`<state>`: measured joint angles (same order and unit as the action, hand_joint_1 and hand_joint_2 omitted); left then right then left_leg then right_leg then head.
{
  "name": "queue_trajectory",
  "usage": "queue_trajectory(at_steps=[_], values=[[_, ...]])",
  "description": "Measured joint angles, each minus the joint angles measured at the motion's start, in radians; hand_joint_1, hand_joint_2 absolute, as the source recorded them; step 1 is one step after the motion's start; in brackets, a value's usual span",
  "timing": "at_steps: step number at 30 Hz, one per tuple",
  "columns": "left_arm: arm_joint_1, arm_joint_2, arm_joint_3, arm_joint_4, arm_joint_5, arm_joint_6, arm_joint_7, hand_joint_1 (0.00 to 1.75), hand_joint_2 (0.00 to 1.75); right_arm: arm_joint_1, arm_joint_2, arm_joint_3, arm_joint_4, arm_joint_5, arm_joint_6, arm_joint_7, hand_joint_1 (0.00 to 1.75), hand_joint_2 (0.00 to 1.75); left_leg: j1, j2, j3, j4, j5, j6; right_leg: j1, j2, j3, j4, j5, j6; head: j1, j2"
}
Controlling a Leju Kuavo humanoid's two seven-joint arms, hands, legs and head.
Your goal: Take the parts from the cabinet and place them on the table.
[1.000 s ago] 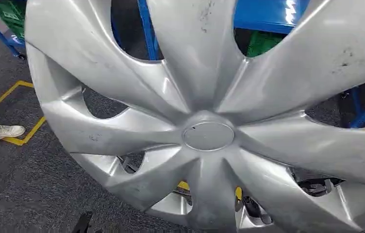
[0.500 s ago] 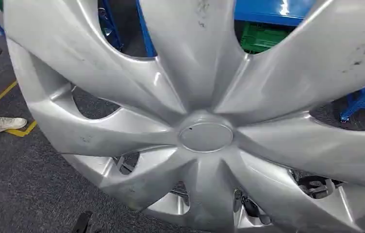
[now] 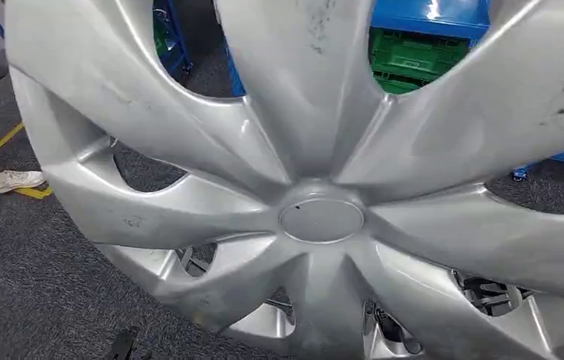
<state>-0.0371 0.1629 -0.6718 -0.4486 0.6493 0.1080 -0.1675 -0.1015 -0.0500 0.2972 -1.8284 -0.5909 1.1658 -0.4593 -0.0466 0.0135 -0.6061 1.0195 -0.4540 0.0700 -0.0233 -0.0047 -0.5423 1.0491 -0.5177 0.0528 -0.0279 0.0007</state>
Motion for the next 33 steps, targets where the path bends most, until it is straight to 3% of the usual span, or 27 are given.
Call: queue_trajectory(at_steps=[3,4,5,6,8,9,10,11,12,14,15,18,19,20,22,23,24,25,26,27,29,30,31,33], values=[[0.005,0.000,0.000,-0.001,0.000,0.000,0.002,0.00,1.75,0.002,-0.001,0.000,-0.002,0.000,0.000,-0.001,1.75,1.75,0.002,0.002,-0.013,0.017,0.005,-0.009,0.006,0.003,-0.014,-0.005,-0.006,-0.034,-0.004,0.000],[0.005,0.003,0.000,-0.002,0.000,0.000,0.002,0.00,1.75,0.002,-0.001,0.000,-0.002,0.000,0.002,-0.002,1.75,1.75,0.004,0.002,-0.016,0.023,0.007,-0.012,-0.006,0.003,-0.016,-0.009,0.001,-0.044,-0.002,0.000],[0.007,0.005,-0.001,-0.003,0.000,-0.002,0.002,0.00,1.75,0.001,-0.002,0.000,-0.002,0.000,0.003,-0.005,1.75,1.75,0.007,-0.005,-0.022,0.034,-0.006,-0.024,-0.008,0.003,-0.018,-0.009,0.005,-0.051,-0.002,0.000],[0.008,0.006,-0.001,-0.006,0.000,-0.001,0.002,0.00,1.75,0.001,-0.001,0.000,-0.003,-0.001,0.003,-0.009,1.75,1.75,0.014,-0.011,-0.032,0.068,-0.042,-0.038,-0.010,0.002,-0.020,-0.009,0.010,-0.058,-0.008,0.000],[0.010,0.011,-0.001,-0.008,0.001,0.004,0.002,0.00,1.75,0.002,0.001,0.000,-0.003,-0.001,0.003,-0.014,1.75,1.75,0.037,-0.012,-0.085,0.212,-0.131,-0.062,-0.010,0.002,-0.028,-0.009,0.016,-0.062,-0.009,0.000],[0.014,0.012,-0.001,-0.012,0.002,0.010,0.002,0.00,1.75,0.002,0.001,0.000,-0.003,-0.002,0.000,-0.016,1.75,1.75,0.048,-0.012,-0.111,0.285,-0.161,-0.070,-0.011,0.002,-0.033,-0.009,0.020,-0.061,-0.009,0.000],[0.020,0.014,-0.001,-0.017,0.005,0.011,0.002,0.00,1.75,0.002,0.000,0.000,-0.003,-0.003,-0.002,-0.016,1.75,1.75,0.058,-0.012,-0.120,0.321,-0.167,-0.077,-0.012,0.003,-0.037,-0.008,0.023,-0.057,-0.009,0.000],[0.024,0.016,-0.001,-0.022,0.009,0.013,0.002,0.00,1.75,0.003,0.000,0.001,-0.003,-0.005,-0.003,-0.016,1.75,1.75,0.065,-0.012,-0.104,0.305,-0.149,-0.081,-0.014,0.004,-0.039,-0.008,0.026,-0.053,-0.009,0.000],[0.027,0.018,-0.001,-0.027,0.012,0.016,0.002,0.00,1.75,0.003,0.000,0.002,-0.003,-0.006,-0.006,-0.015,1.75,1.75,0.070,-0.011,-0.066,0.245,-0.114,-0.084,-0.016,0.004,-0.040,-0.008,0.028,-0.049,-0.009,0.000],[0.030,0.024,-0.001,-0.034,0.021,0.018,0.002,0.00,1.75,0.001,0.000,0.005,-0.003,-0.009,-0.010,-0.015,1.75,1.75,0.077,-0.012,0.046,0.057,-0.040,-0.086,-0.021,0.004,-0.039,-0.009,0.033,-0.042,-0.009,0.000],[0.031,0.024,-0.001,-0.037,0.022,0.019,0.001,0.00,1.75,0.001,0.000,0.006,-0.005,-0.009,-0.011,-0.015,1.75,1.75,0.075,-0.015,0.076,0.000,-0.052,-0.090,-0.021,0.003,-0.042,-0.010,0.036,-0.036,-0.009,0.000],[0.041,0.024,-0.001,-0.039,0.031,0.021,-0.003,0.00,1.75,0.001,0.001,0.008,-0.007,-0.009,-0.015,-0.011,1.75,1.75,0.060,-0.017,0.066,-0.006,-0.046,-0.080,-0.024,0.003,-0.047,-0.022,0.052,-0.012,-0.010,0.000],[0.041,0.024,-0.002,-0.039,0.034,0.024,-0.004,0.00,1.75,0.001,0.001,0.009,-0.008,-0.008,-0.016,-0.010,1.75,1.75,0.056,-0.017,0.063,-0.010,-0.040,-0.072,-0.025,0.003,-0.047,-0.031,0.059,0.000,-0.010,0.000],[0.041,0.025,-0.002,-0.039,0.035,0.024,-0.006,0.00,1.75,0.000,0.000,0.009,-0.008,-0.007,-0.017,-0.008,1.75,1.75,0.064,-0.015,0.069,-0.033,-0.023,-0.058,-0.026,0.001,-0.053,-0.022,0.053,0.000,-0.008,0.000],[0.036,0.022,-0.001,-0.041,0.041,0.026,-0.008,0.00,1.75,-0.004,-0.002,0.011,-0.008,-0.004,-0.018,-0.002,1.75,1.75,0.055,-0.014,0.064,-0.039,-0.012,-0.041,-0.020,0.003,-0.095,0.056,-0.002,-0.022,-0.004,0.000],[0.035,0.022,0.000,-0.041,0.043,0.026,-0.009,0.00,1.75,-0.006,-0.003,0.012,-0.008,-0.004,-0.018,0.000,1.75,1.75,0.048,-0.014,0.058,-0.039,-0.010,-0.036,-0.014,0.003,-0.135,0.151,-0.045,-0.035,-0.003,0.000],[0.035,0.022,0.000,-0.041,0.047,0.023,-0.012,0.00,1.75,-0.006,-0.005,0.013,-0.008,-0.004,-0.018,0.000,1.75,1.75,0.041,-0.014,0.053,-0.038,-0.006,-0.031,-0.009,0.003,-0.169,0.228,-0.072,-0.041,-0.003,0.000],[0.035,0.022,0.000,-0.041,0.053,0.019,-0.013,0.00,1.75,-0.007,-0.005,0.013,-0.008,-0.003,-0.018,0.000,1.75,1.75,0.034,-0.015,0.049,-0.038,-0.004,-0.028,-0.004,0.003,-0.190,0.279,-0.082,-0.042,-0.003,0.000],[0.035,0.021,0.000,-0.040,0.058,0.017,-0.016,0.00,1.75,-0.010,-0.006,0.014,-0.007,-0.003,-0.018,0.001,1.75,1.75,0.029,-0.015,0.046,-0.038,-0.003,-0.025,-0.001,0.003,-0.186,0.278,-0.074,-0.041,-0.003,0.000],[0.035,0.021,0.000,-0.040,0.062,0.013,-0.019,0.00,1.75,-0.017,-0.007,0.014,-0.004,-0.003,-0.016,0.001,1.75,1.75,0.024,-0.016,0.044,-0.036,-0.001,-0.024,0.003,0.003,-0.162,0.236,-0.054,-0.038,-0.003,0.000],[0.032,0.021,0.000,-0.039,0.065,0.009,-0.024,0.00,1.75,-0.039,-0.009,0.016,0.000,-0.002,-0.015,0.001,1.75,1.75,0.018,-0.016,0.041,-0.026,-0.002,-0.024,0.011,0.003,-0.068,0.066,0.008,-0.034,-0.003,0.000],[0.030,0.019,0.000,-0.039,0.070,0.008,-0.027,0.00,1.75,-0.047,-0.010,0.016,0.000,0.000,-0.015,0.001,1.75,1.75,0.017,-0.016,0.035,-0.017,-0.005,-0.024,0.016,0.003,-0.033,-0.002,0.024,-0.041,-0.003,0.000],[0.026,0.018,0.000,-0.039,0.072,0.008,-0.028,0.00,1.75,-0.052,-0.010,0.017,0.000,0.000,-0.015,0.001,1.75,1.75,0.006,-0.015,0.022,0.001,-0.011,-0.027,0.016,0.001,-0.023,-0.025,0.021,-0.047,-0.004,0.000],[0.025,0.018,0.000,-0.038,0.073,0.008,-0.029,0.00,1.75,-0.052,-0.010,0.020,0.001,0.001,-0.017,0.001,1.75,1.75,0.011,-0.015,0.014,0.002,-0.007,-0.031,0.021,0.002,-0.032,-0.019,0.025,-0.054,-0.004,0.000]])
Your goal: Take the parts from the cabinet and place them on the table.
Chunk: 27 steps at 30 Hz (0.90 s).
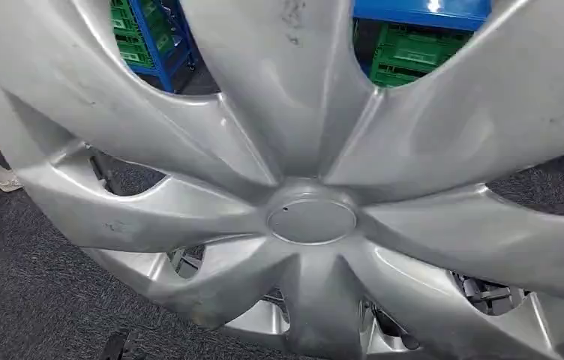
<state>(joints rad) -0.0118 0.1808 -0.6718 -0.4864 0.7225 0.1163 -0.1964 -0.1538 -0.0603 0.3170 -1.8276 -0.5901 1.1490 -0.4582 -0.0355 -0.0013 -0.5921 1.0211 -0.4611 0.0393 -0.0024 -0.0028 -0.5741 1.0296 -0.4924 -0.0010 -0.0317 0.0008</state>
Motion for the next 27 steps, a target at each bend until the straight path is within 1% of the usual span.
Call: queue_trajectory(at_steps=[1,2,3,4,5,6,7,8,9,11,12,13,14,15,16,17,18,19,20,21,22,23,24,25,26,27], values=[[0.000,-0.001,0.000,0.001,0.000,0.000,0.000,0.00,1.75,0.000,0.000,0.001,0.000,0.001,0.000,0.000,1.75,1.75,0.001,0.000,0.000,0.000,0.002,-0.003,0.001,0.001,-0.001,0.000,0.001,-0.002,-0.001,0.000],[-0.001,0.004,0.000,0.002,0.000,-0.001,0.000,0.00,1.75,-0.001,0.000,0.001,0.001,0.001,-0.001,0.000,1.75,1.75,-0.003,-0.001,-0.002,0.007,-0.002,-0.005,-0.016,0.000,0.001,-0.006,0.007,-0.009,0.001,0.000],[-0.001,0.000,0.000,0.002,0.000,-0.001,0.000,0.00,1.75,-0.005,-0.001,0.003,0.001,0.002,-0.001,0.000,1.75,1.75,0.000,-0.002,-0.012,0.021,-0.017,-0.018,-0.016,0.000,0.003,-0.007,0.007,-0.009,0.000,0.000],[-0.003,0.003,0.000,0.003,0.000,0.000,-0.001,0.00,1.75,-0.006,0.001,0.003,0.001,0.001,-0.001,0.000,1.75,1.75,0.008,-0.002,-0.029,0.067,-0.050,-0.031,-0.020,0.000,0.003,-0.007,0.008,-0.010,-0.004,0.000],[-0.003,0.004,0.000,0.004,0.000,0.001,-0.001,0.00,1.75,-0.006,0.001,0.005,0.001,0.002,-0.001,0.000,1.75,1.75,0.018,-0.002,-0.058,0.138,-0.087,-0.042,-0.020,0.000,0.003,-0.006,0.009,-0.011,-0.004,0.000],[-0.003,0.003,0.000,0.005,0.001,0.000,-0.001,0.00,1.75,-0.006,0.002,0.005,0.001,0.001,-0.001,0.000,1.75,1.75,0.028,-0.001,-0.097,0.226,-0.125,-0.051,-0.021,0.000,0.002,-0.006,0.009,-0.013,-0.004,0.000],[-0.002,0.003,0.000,0.006,0.001,0.000,-0.001,0.00,1.75,-0.005,0.001,0.005,0.002,0.002,-0.001,0.000,1.75,1.75,0.037,0.000,-0.125,0.288,-0.142,-0.058,-0.023,-0.001,0.002,-0.006,0.010,-0.012,-0.004,0.000],[-0.002,0.001,0.000,0.007,0.001,0.000,-0.001,0.00,1.75,-0.005,0.002,0.005,0.003,0.002,-0.001,0.000,1.75,1.75,0.046,0.000,-0.134,0.306,-0.135,-0.063,-0.025,0.000,0.002,-0.006,0.010,-0.012,-0.004,0.000],[-0.003,0.001,0.000,0.007,0.001,-0.001,-0.001,0.00,1.75,-0.005,0.002,0.005,0.005,0.002,-0.001,0.000,1.75,1.75,0.053,0.001,-0.118,0.273,-0.108,-0.067,-0.027,0.000,0.003,-0.006,0.010,-0.011,-0.004,0.000],[-0.003,0.001,0.000,0.007,0.001,-0.001,-0.001,0.00,1.75,-0.006,0.002,0.006,0.005,0.007,-0.002,0.000,1.75,1.75,0.061,0.001,-0.044,0.125,-0.029,-0.071,-0.031,0.001,0.005,-0.006,0.011,-0.009,-0.004,0.000],[-0.003,0.001,0.000,0.008,0.001,-0.001,-0.002,0.00,1.75,-0.006,0.002,0.006,0.005,0.012,-0.003,-0.002,1.75,1.75,0.062,0.001,0.004,0.027,0.012,-0.071,-0.032,0.001,0.006,-0.007,0.012,-0.006,-0.004,0.000],[-0.005,0.001,0.000,0.009,0.001,-0.001,-0.005,0.00,1.75,-0.006,0.003,0.006,0.005,0.020,-0.004,-0.006,1.75,1.75,0.056,-0.001,0.018,0.002,-0.008,-0.070,-0.031,0.002,0.001,-0.009,0.016,0.003,-0.004,0.000],[-0.006,0.001,0.000,0.010,0.001,-0.001,-0.009,0.00,1.75,-0.008,0.003,0.006,0.005,0.026,-0.006,-0.011,1.75,1.75,0.049,-0.001,0.017,-0.009,-0.006,-0.060,-0.030,0.003,-0.005,-0.009,0.019,0.011,-0.003,0.000],[-0.007,0.001,0.000,0.012,0.001,-0.002,-0.010,0.00,1.75,-0.007,0.003,0.006,0.005,0.031,-0.007,-0.015,1.75,1.75,0.047,0.000,0.015,-0.006,-0.008,-0.054,-0.031,0.002,-0.011,-0.009,0.023,0.018,-0.004,0.000],[-0.006,0.000,0.000,0.013,0.001,-0.002,-0.012,0.00,1.75,-0.007,0.003,0.006,0.005,0.035,-0.008,-0.016,1.75,1.75,0.044,-0.001,0.010,-0.006,-0.006,-0.048,-0.033,0.002,-0.012,-0.014,0.026,0.028,-0.003,0.000],[-0.006,0.000,0.000,0.015,0.001,-0.001,-0.013,0.00,1.75,-0.008,0.003,0.006,0.005,0.037,-0.010,-0.016,1.75,1.75,0.041,-0.001,0.012,-0.018,0.002,-0.035,-0.034,0.002,-0.009,-0.021,0.031,0.037,-0.004,0.000],[-0.005,-0.001,0.000,0.016,0.001,-0.001,-0.013,0.00,1.75,-0.008,0.002,0.006,0.005,0.038,-0.011,-0.017,1.75,1.75,0.051,0.001,0.020,-0.035,0.014,-0.021,-0.036,0.000,-0.018,-0.011,0.022,0.037,-0.002,0.000],[-0.006,-0.004,0.000,0.016,0.001,-0.001,-0.015,0.00,1.75,-0.009,0.001,0.006,0.005,0.042,-0.013,-0.019,1.75,1.75,0.045,0.001,0.021,-0.042,0.018,-0.014,-0.034,0.001,-0.034,0.022,-0.003,0.029,-0.001,0.000],[-0.006,-0.005,0.000,0.016,0.001,-0.002,-0.015,0.00,1.75,-0.010,0.000,0.007,0.005,0.045,-0.013,-0.021,1.75,1.75,0.043,0.001,0.018,-0.041,0.021,-0.008,-0.032,0.002,-0.064,0.092,-0.038,0.018,0.000,0.000],[-0.005,-0.005,0.000,0.016,0.002,-0.002,-0.015,0.00,1.75,-0.009,-0.002,0.007,0.005,0.047,-0.013,-0.025,1.75,1.75,0.037,0.001,0.015,-0.041,0.023,-0.006,-0.028,0.002,-0.105,0.183,-0.074,0.010,0.001,0.000],[-0.004,-0.005,0.000,0.016,0.002,-0.003,-0.015,0.00,1.75,-0.008,-0.005,0.008,0.005,0.049,-0.013,-0.028,1.75,1.75,0.032,0.000,0.012,-0.041,0.024,-0.001,-0.026,0.002,-0.140,0.259,-0.099,0.006,0.001,0.000],[-0.003,-0.006,0.000,0.016,0.002,-0.003,-0.015,0.00,1.75,-0.007,-0.006,0.008,0.005,0.050,-0.013,-0.029,1.75,1.75,0.027,0.000,0.010,-0.040,0.025,0.001,-0.023,0.002,-0.156,0.294,-0.104,0.008,0.001,0.000],[-0.001,-0.006,0.000,0.017,0.002,-0.004,-0.015,0.00,1.75,-0.007,-0.008,0.008,0.005,0.052,-0.013,-0.031,1.75,1.75,0.023,-0.001,0.009,-0.039,0.026,0.002,-0.021,0.002,-0.146,0.277,-0.093,0.012,0.001,0.000],[0.000,-0.007,0.000,0.017,0.002,-0.005,-0.015,0.00,1.75,-0.007,-0.008,0.009,0.005,0.052,-0.013,-0.031,1.75,1.75,0.020,-0.003,0.009,-0.038,0.026,0.003,-0.019,0.002,-0.112,0.215,-0.067,0.017,0.001,0.000],[0.000,-0.007,0.000,0.017,0.002,-0.006,-0.015,0.00,1.75,-0.007,-0.009,0.010,0.005,0.051,-0.013,-0.032,1.75,1.75,0.019,-0.005,0.009,-0.035,0.026,0.002,-0.018,0.002,-0.063,0.127,-0.035,0.021,0.000,0.000],[0.000,-0.007,0.000,0.017,0.002,-0.006,-0.015,0.00,1.75,-0.008,-0.009,0.010,0.005,0.051,-0.013,-0.033,1.75,1.75,0.018,-0.005,0.008,-0.029,0.025,0.002,-0.015,0.001,-0.011,0.031,-0.006,0.022,0.001,0.000]])
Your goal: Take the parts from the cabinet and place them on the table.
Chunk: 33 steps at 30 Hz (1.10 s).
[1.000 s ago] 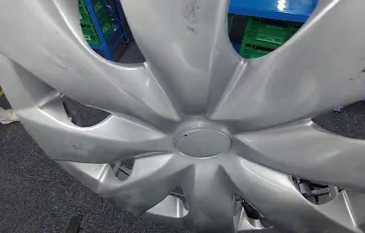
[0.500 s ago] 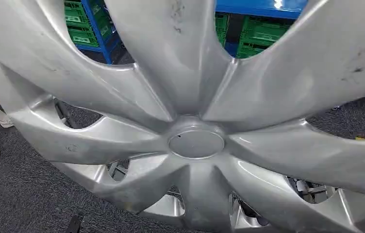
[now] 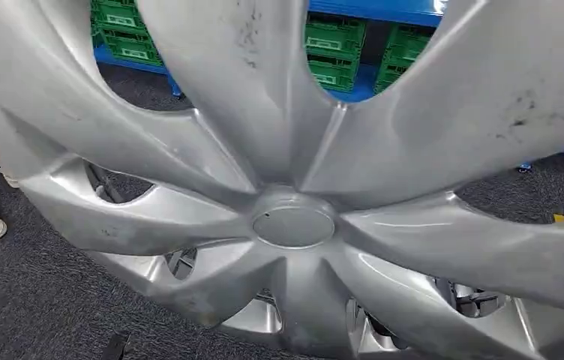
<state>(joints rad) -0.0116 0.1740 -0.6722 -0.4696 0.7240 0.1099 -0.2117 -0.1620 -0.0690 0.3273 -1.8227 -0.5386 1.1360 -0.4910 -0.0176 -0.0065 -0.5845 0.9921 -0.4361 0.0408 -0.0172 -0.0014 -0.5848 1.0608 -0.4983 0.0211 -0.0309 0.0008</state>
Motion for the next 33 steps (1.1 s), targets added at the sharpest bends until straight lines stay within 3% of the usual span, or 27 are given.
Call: queue_trajectory(at_steps=[1,4,5,6,7,10,11,12,13,15,16,18,23,24,25,26,27,28,29,31,32,33], values=[[0.000,0.000,0.000,0.000,0.000,-0.001,0.000,0.00,1.75,-0.002,0.000,0.000,0.000,0.000,0.000,0.000,1.75,1.75,-0.006,-0.001,-0.007,0.009,-0.003,-0.005,0.006,0.001,0.019,-0.047,0.002,-0.009,0.000,0.000],[0.006,0.002,0.000,0.000,0.008,-0.002,0.000,0.00,1.75,-0.003,-0.001,0.001,0.000,0.000,0.000,-0.002,1.75,1.75,-0.004,0.001,-0.014,0.014,-0.001,-0.014,0.011,0.001,0.020,-0.047,0.014,-0.024,-0.002,0.000],[0.008,0.003,0.000,0.000,0.011,-0.002,0.000,0.00,1.75,-0.003,-0.001,0.001,0.000,0.000,0.000,-0.002,1.75,1.75,-0.004,0.000,-0.014,0.015,-0.001,-0.016,0.009,0.001,0.020,-0.049,0.016,-0.027,-0.002,0.000],[0.009,0.008,0.000,0.000,0.014,-0.002,0.000,0.00,1.75,-0.004,0.000,0.001,0.000,0.000,0.000,-0.003,1.75,1.75,0.000,0.000,-0.023,0.024,-0.010,-0.021,-0.004,0.000,0.023,-0.053,0.021,-0.033,0.000,0.000],[0.012,0.008,-0.001,-0.002,0.018,-0.002,-0.001,0.00,1.75,-0.005,0.000,0.001,0.000,0.002,0.000,-0.003,1.75,1.75,0.001,0.001,-0.032,0.051,-0.033,-0.032,-0.005,0.000,0.023,-0.053,0.021,-0.034,-0.003,0.000],[0.015,0.013,-0.001,-0.002,0.023,0.000,-0.001,0.00,1.75,-0.005,0.001,0.003,0.000,0.007,0.000,-0.008,1.75,1.75,0.022,0.001,-0.133,0.288,-0.148,-0.058,-0.005,-0.001,0.022,-0.052,0.021,-0.034,-0.005,0.000],[0.017,0.013,-0.001,-0.002,0.025,0.002,-0.001,0.00,1.75,-0.005,0.001,0.003,0.000,0.011,0.000,-0.011,1.75,1.75,0.027,0.002,-0.154,0.335,-0.158,-0.062,-0.006,-0.001,0.022,-0.052,0.021,-0.034,-0.005,0.000],[0.019,0.013,-0.001,-0.002,0.031,0.005,-0.001,0.00,1.75,-0.005,0.001,0.003,0.000,0.015,0.000,-0.013,1.75,1.75,0.031,0.003,-0.153,0.334,-0.146,-0.064,-0.007,-0.001,0.022,-0.052,0.021,-0.034,-0.005,0.000],[0.019,0.013,-0.002,-0.002,0.032,0.005,-0.002,0.00,1.75,-0.005,0.001,0.004,0.000,0.018,0.000,-0.015,1.75,1.75,0.034,0.004,-0.127,0.281,-0.110,-0.065,-0.008,-0.001,0.024,-0.052,0.021,-0.033,-0.005,0.000],[0.018,0.014,-0.002,-0.002,0.039,0.007,-0.004,0.00,1.75,-0.007,0.001,0.005,0.000,0.026,0.000,-0.022,1.75,1.75,0.036,0.006,-0.037,0.106,-0.027,-0.062,-0.009,-0.001,0.028,-0.052,0.021,-0.033,-0.005,0.000],[0.017,0.014,-0.003,-0.002,0.040,0.008,-0.005,0.00,1.75,-0.011,0.001,0.007,0.000,0.029,0.000,-0.024,1.75,1.75,0.034,0.016,0.003,0.027,-0.017,-0.057,-0.008,-0.001,0.028,-0.053,0.021,-0.031,-0.005,0.000],[0.013,0.014,-0.004,-0.002,0.040,0.008,-0.006,0.00,1.75,-0.013,0.001,0.007,0.000,0.032,-0.001,-0.026,1.75,1.75,0.023,0.018,0.005,0.012,-0.025,-0.046,-0.001,-0.001,0.020,-0.052,0.023,-0.021,-0.005,0.000],[0.013,0.014,-0.005,-0.002,0.041,0.009,-0.006,0.00,1.75,-0.014,0.001,0.007,0.000,0.034,-0.001,-0.028,1.75,1.75,0.022,0.016,0.000,0.014,-0.025,-0.044,-0.002,-0.003,0.018,-0.053,0.024,-0.016,-0.004,0.000],[0.015,0.014,-0.006,-0.002,0.043,0.010,-0.007,0.00,1.75,-0.014,0.001,0.009,0.000,0.038,-0.002,-0.032,1.75,1.75,0.019,0.009,0.001,0.005,-0.019,-0.028,-0.004,-0.010,0.022,-0.063,0.027,0.001,-0.004,0.000],[0.012,0.013,-0.010,-0.002,0.048,0.010,-0.008,0.00,1.75,-0.017,-0.001,0.011,0.000,0.039,-0.002,-0.034,1.75,1.75,0.023,0.000,0.012,-0.016,-0.001,-0.007,-0.003,-0.004,-0.046,0.076,-0.047,-0.014,0.000,0.000],[0.013,0.013,-0.011,-0.002,0.050,0.010,-0.008,0.00,1.75,-0.015,-0.002,0.011,0.000,0.039,-0.002,-0.035,1.75,1.75,0.018,-0.006,0.010,-0.016,0.000,-0.005,-0.003,-0.002,-0.100,0.190,-0.089,-0.020,0.000,0.000],[0.014,0.012,-0.013,-0.002,0.050,0.010,-0.008,0.00,1.75,-0.014,-0.003,0.012,0.001,0.039,-0.002,-0.036,1.75,1.75,0.016,-0.012,0.008,-0.016,0.000,-0.004,-0.003,-0.001,-0.131,0.253,-0.106,-0.018,0.000,0.000],[0.014,0.011,-0.015,-0.002,0.050,0.010,-0.008,0.00,1.75,-0.014,-0.004,0.012,0.003,0.040,-0.002,-0.036,1.75,1.75,0.014,-0.018,0.007,-0.015,0.000,-0.004,-0.004,-0.001,-0.140,0.268,-0.103,-0.012,0.000,0.000],[0.014,0.011,-0.017,-0.002,0.051,0.010,-0.008,0.00,1.75,-0.014,-0.005,0.012,0.003,0.041,-0.002,-0.038,1.75,1.75,0.013,-0.028,0.007,-0.013,0.000,-0.004,-0.004,-0.001,-0.120,0.228,-0.082,-0.004,0.000,0.000],[0.013,0.010,-0.019,-0.002,0.051,0.010,-0.008,0.00,1.75,-0.015,-0.006,0.013,0.003,0.045,-0.002,-0.041,1.75,1.75,0.013,-0.045,0.007,-0.004,-0.002,-0.006,-0.004,0.011,-0.033,0.054,-0.012,0.011,0.000,0.000],[0.013,0.010,-0.020,-0.002,0.051,0.010,-0.009,0.00,1.75,-0.016,-0.006,0.013,0.003,0.047,-0.002,-0.042,1.75,1.75,0.014,-0.052,0.002,0.003,-0.004,-0.010,-0.007,0.037,0.005,-0.022,0.010,0.011,0.001,0.000],[0.012,0.010,-0.020,-0.002,0.051,0.010,-0.010,0.00,1.75,-0.017,-0.006,0.014,0.003,0.049,-0.003,-0.043,1.75,1.75,0.005,-0.061,-0.010,0.019,-0.010,-0.017,-0.005,0.044,0.014,-0.042,0.013,0.000,0.000,0.000]])
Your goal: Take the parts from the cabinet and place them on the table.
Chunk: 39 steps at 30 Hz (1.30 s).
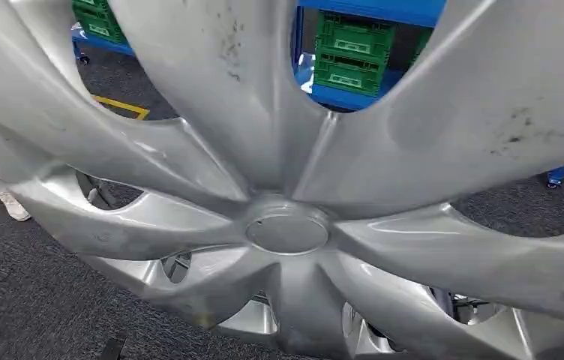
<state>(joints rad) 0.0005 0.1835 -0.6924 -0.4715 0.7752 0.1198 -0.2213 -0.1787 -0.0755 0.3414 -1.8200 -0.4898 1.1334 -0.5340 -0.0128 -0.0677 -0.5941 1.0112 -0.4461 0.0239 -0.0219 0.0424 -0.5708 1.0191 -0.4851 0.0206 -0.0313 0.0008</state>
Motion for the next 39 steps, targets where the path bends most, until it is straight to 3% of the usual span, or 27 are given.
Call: queue_trajectory(at_steps=[3,4,5,7,9,10,11,13,14,15,16,19,20,21,22,24,25,26,27,29,30,31,34,35,36,37,39], values=[[0.008,0.001,-0.003,0.000,0.001,0.000,0.000,0.00,1.75,0.000,-0.001,0.001,0.000,0.002,-0.001,-0.002,1.75,1.75,0.008,-0.011,-0.009,-0.003,0.007,-0.011,0.008,-0.018,-0.006,0.002,0.007,-0.014,0.000,0.000],[0.010,0.002,-0.004,0.000,0.001,0.000,0.000,0.00,1.75,-0.001,-0.001,0.001,0.000,0.002,-0.001,-0.003,1.75,1.75,0.009,-0.016,-0.011,0.000,0.005,-0.013,-0.004,-0.024,-0.004,-0.001,0.010,-0.019,0.000,0.000],[0.012,0.005,-0.006,0.000,0.001,0.000,0.000,0.00,1.75,-0.003,-0.001,0.002,0.000,0.002,-0.001,-0.005,1.75,1.75,0.009,0.006,-0.019,0.014,-0.007,-0.020,-0.004,-0.030,-0.003,-0.002,0.011,-0.021,0.000,0.000],[0.008,0.006,-0.007,-0.001,0.002,0.000,-0.001,0.00,1.75,-0.003,0.001,0.002,0.000,0.002,-0.001,-0.008,1.75,1.75,0.015,0.049,-0.074,0.140,-0.078,-0.037,-0.004,-0.043,-0.001,-0.002,0.009,-0.026,-0.008,0.000],[0.008,0.007,-0.008,-0.001,0.002,0.000,-0.001,0.00,1.75,-0.002,0.001,0.002,0.000,0.002,-0.001,-0.011,1.75,1.75,0.024,0.058,-0.146,0.290,-0.136,-0.047,-0.003,-0.059,-0.002,-0.002,0.008,-0.027,-0.008,0.000],[0.009,0.007,-0.009,-0.001,0.002,0.000,-0.001,0.00,1.75,-0.002,0.001,0.002,0.000,0.004,-0.001,-0.011,1.75,1.75,0.027,0.061,-0.161,0.317,-0.135,-0.049,-0.004,-0.067,-0.002,-0.002,0.007,-0.027,-0.008,0.000],[0.009,0.007,-0.009,-0.001,0.002,0.000,-0.001,0.00,1.75,-0.001,0.001,0.002,0.000,0.006,-0.001,-0.013,1.75,1.75,0.030,0.064,-0.149,0.290,-0.112,-0.049,-0.004,-0.076,-0.001,-0.002,0.007,-0.027,-0.008,0.000],[0.008,0.010,-0.009,-0.001,0.002,0.000,-0.001,0.00,1.75,-0.002,0.001,0.002,0.000,0.008,-0.001,-0.016,1.75,1.75,0.032,0.079,-0.066,0.127,-0.032,-0.046,-0.004,-0.090,0.001,-0.002,0.006,-0.026,-0.008,0.000],[0.007,0.012,-0.009,-0.001,0.002,0.000,-0.001,0.00,1.75,-0.002,0.001,0.002,0.000,0.008,-0.001,-0.017,1.75,1.75,0.030,0.105,-0.017,0.039,-0.001,-0.042,-0.003,-0.096,0.002,-0.002,0.006,-0.026,-0.008,0.000],[0.003,0.013,-0.009,-0.002,0.002,0.001,-0.001,0.00,1.75,-0.001,0.001,0.002,-0.001,0.008,-0.002,-0.017,1.75,1.75,0.016,0.145,0.000,-0.003,-0.014,-0.039,0.004,-0.101,0.001,-0.002,0.004,-0.022,-0.008,0.000],[0.002,0.014,-0.009,-0.002,0.002,0.000,-0.001,0.00,1.75,-0.002,0.001,0.002,0.000,0.008,-0.002,-0.018,1.75,1.75,0.014,0.127,-0.006,-0.002,-0.010,-0.030,0.006,-0.107,-0.001,-0.003,0.003,-0.017,-0.006,0.000],[0.005,0.020,-0.010,-0.001,0.002,0.000,-0.002,0.00,1.75,0.003,0.001,0.004,-0.001,0.010,-0.002,-0.018,1.75,1.75,0.007,0.101,-0.006,-0.010,-0.006,-0.015,0.004,-0.132,0.008,-0.013,0.003,-0.001,-0.007,0.000],[0.008,0.021,-0.010,-0.002,0.002,0.000,-0.002,0.00,1.75,0.003,0.001,0.004,-0.001,0.011,-0.003,-0.018,1.75,1.75,0.019,0.092,0.012,-0.025,0.005,-0.005,0.000,-0.112,0.000,0.002,-0.006,0.002,-0.005,0.000],[0.006,0.019,-0.011,-0.002,0.002,0.000,-0.003,0.00,1.75,0.006,0.000,0.005,-0.001,0.013,-0.004,-0.018,1.75,1.75,0.017,0.083,0.013,-0.029,0.010,0.003,0.000,-0.079,-0.014,0.034,-0.026,-0.003,-0.004,0.000],[0.005,0.019,-0.011,-0.002,0.002,0.000,-0.003,0.00,1.75,0.010,-0.003,0.005,-0.002,0.015,-0.007,-0.018,1.75,1.75,0.016,0.074,0.012,-0.029,0.011,0.006,0.001,-0.060,-0.046,0.105,-0.061,-0.012,-0.002,0.000],[0.007,0.018,-0.015,-0.001,0.002,-0.002,-0.003,0.00,1.75,0.024,-0.008,0.005,-0.001,0.015,-0.010,-0.018,1.75,1.75,0.012,0.049,0.011,-0.029,0.011,0.009,0.003,-0.047,-0.128,0.274,-0.123,-0.019,0.000,0.000],[0.009,0.018,-0.018,-0.001,0.002,-0.003,-0.003,0.00,1.75,0.030,-0.011,0.005,-0.001,0.016,-0.012,-0.017,1.75,1.75,0.010,0.037,0.011,-0.028,0.011,0.009,0.003,-0.046,-0.150,0.315,-0.129,-0.015,0.000,0.000],[0.012,0.018,-0.021,-0.001,0.002,-0.003,-0.003,0.00,1.75,0.036,-0.013,0.005,-0.001,0.016,-0.013,-0.016,1.75,1.75,0.010,0.024,0.012,-0.028,0.011,0.009,0.003,-0.046,-0.149,0.302,-0.117,-0.009,0.000,0.000],[0.015,0.016,-0.024,-0.001,0.002,-0.003,-0.003,0.00,1.75,0.038,-0.015,0.005,-0.001,0.016,-0.014,-0.016,1.75,1.75,0.010,0.010,0.013,-0.026,0.010,0.009,0.003,-0.045,-0.122,0.237,-0.084,0.001,0.000,0.000],[0.017,0.014,-0.025,-0.001,0.002,-0.003,-0.003,0.00,1.75,0.037,-0.016,0.005,-0.001,0.016,-0.015,-0.016,1.75,1.75,0.012,-0.013,0.012,-0.018,0.007,0.004,0.000,-0.026,-0.038,0.054,-0.007,0.015,0.000,0.000],[0.017,0.013,-0.026,-0.001,0.002,-0.003,-0.003,0.00,1.75,0.038,-0.018,0.005,-0.001,0.016,-0.015,-0.016,1.75,1.75,0.012,-0.023,0.008,-0.011,0.003,-0.002,-0.001,0.001,-0.019,0.011,0.004,0.006,0.000,0.000],[0.018,0.014,-0.026,-0.001,0.003,-0.003,-0.003,0.00,1.75,0.038,-0.018,0.005,-0.002,0.016,-0.018,-0.016,1.75,1.75,0.006,-0.033,0.001,-0.001,-0.002,-0.008,0.000,-0.007,-0.013,0.003,0.010,-0.005,0.000,0.000],[0.027,0.015,-0.036,0.006,0.009,-0.010,-0.002,0.00,1.75,0.039,-0.019,0.005,-0.002,0.020,-0.027,-0.011,1.75,1.75,0.011,-0.043,-0.005,-0.004,0.000,-0.014,0.007,-0.022,-0.015,0.006,0.013,-0.019,0.000,0.000],[0.028,0.016,-0.040,0.011,0.010,-0.015,-0.002,0.00,1.75,0.039,-0.019,0.005,-0.003,0.020,-0.034,-0.007,1.75,1.75,0.013,-0.043,-0.006,0.000,-0.004,-0.017,-0.005,-0.029,-0.013,0.003,0.015,-0.024,0.000,0.000],[0.028,0.014,-0.048,0.014,0.012,-0.022,-0.002,0.00,1.75,0.041,-0.019,0.005,-0.005,0.019,-0.040,0.001,1.75,1.75,0.009,0.002,-0.018,0.027,-0.023,-0.025,-0.002,-0.034,-0.009,0.003,0.013,-0.029,-0.003,0.000],[0.023,0.014,-0.055,0.016,0.015,-0.024,-0.002,0.00,1.75,0.047,-0.019,0.005,-0.011,0.021,-0.043,0.008,1.75,1.75,0.012,0.032,-0.045,0.083,-0.055,-0.033,0.000,-0.043,-0.008,0.003,0.011,-0.035,-0.008,0.000],[0.008,0.008,-0.064,0.018,0.019,-0.027,-0.003,0.00,1.75,0.058,-0.021,0.003,-0.018,0.022,-0.049,0.014,1.75,1.75,0.021,0.059,-0.133,0.259,-0.129,-0.042,0.004,-0.065,-0.009,0.003,0.009,-0.038,-0.007,0.000]])
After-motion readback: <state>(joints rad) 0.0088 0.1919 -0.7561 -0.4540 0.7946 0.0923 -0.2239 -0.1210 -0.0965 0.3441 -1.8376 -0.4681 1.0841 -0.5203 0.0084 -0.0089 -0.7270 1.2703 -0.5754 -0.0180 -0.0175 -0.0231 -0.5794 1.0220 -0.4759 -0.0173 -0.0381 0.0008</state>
